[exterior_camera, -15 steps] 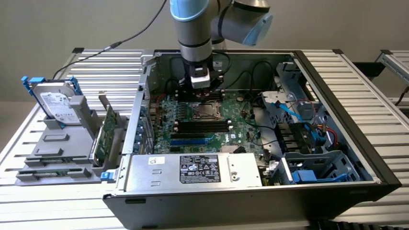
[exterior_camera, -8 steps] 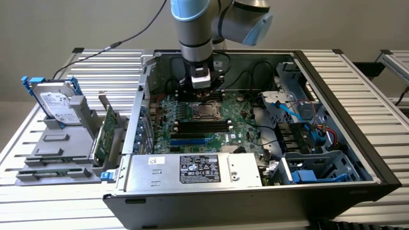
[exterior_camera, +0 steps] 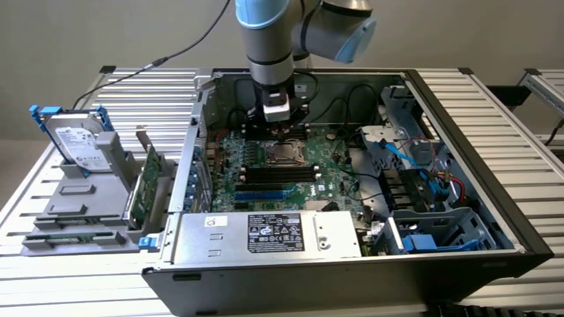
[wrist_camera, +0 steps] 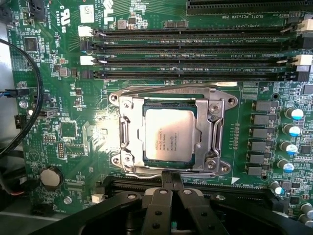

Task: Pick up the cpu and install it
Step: 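Install the first cpu locking lever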

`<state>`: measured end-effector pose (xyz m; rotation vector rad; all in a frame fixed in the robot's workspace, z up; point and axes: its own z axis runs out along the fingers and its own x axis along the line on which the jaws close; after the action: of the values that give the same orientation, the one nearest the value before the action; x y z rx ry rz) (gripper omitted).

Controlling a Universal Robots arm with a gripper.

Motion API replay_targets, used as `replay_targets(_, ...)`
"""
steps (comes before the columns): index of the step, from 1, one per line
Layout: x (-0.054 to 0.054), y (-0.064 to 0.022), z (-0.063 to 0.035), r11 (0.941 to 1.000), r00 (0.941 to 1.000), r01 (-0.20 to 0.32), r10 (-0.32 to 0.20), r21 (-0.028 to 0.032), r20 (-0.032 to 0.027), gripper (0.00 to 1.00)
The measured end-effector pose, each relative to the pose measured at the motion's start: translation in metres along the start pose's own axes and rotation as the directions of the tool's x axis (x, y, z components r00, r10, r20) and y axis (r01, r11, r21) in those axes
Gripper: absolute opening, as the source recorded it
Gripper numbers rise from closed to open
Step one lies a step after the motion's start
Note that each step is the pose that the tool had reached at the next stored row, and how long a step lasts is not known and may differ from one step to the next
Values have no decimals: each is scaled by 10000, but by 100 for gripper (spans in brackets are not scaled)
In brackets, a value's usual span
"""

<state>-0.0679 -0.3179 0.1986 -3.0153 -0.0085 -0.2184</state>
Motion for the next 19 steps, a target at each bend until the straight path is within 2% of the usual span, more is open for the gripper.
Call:
replay_targets(8, 0, -10, 1, 9998, 9999, -162, 162, -119, -19, 11)
replay_targets(19, 0, -48, 6, 9993, 9995, -308, 307, -202, -40, 11)
